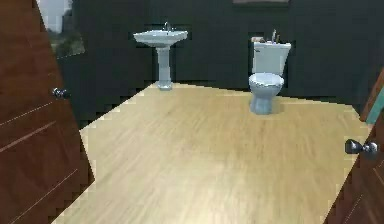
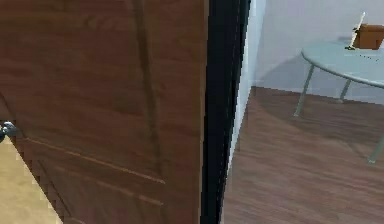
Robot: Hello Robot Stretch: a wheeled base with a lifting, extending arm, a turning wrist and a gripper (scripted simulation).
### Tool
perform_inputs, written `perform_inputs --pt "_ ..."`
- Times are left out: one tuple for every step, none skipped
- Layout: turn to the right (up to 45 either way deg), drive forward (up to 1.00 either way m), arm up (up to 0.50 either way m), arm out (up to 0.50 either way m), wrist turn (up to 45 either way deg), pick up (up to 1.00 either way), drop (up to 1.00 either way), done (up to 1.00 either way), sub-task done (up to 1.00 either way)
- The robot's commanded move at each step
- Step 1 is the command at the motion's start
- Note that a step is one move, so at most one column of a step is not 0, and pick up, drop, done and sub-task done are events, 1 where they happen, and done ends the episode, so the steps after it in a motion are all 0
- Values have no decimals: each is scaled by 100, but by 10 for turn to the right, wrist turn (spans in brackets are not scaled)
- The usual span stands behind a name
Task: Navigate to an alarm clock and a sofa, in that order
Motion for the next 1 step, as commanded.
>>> perform_inputs --pt "0 65 0 0 0 0 0 0 0"
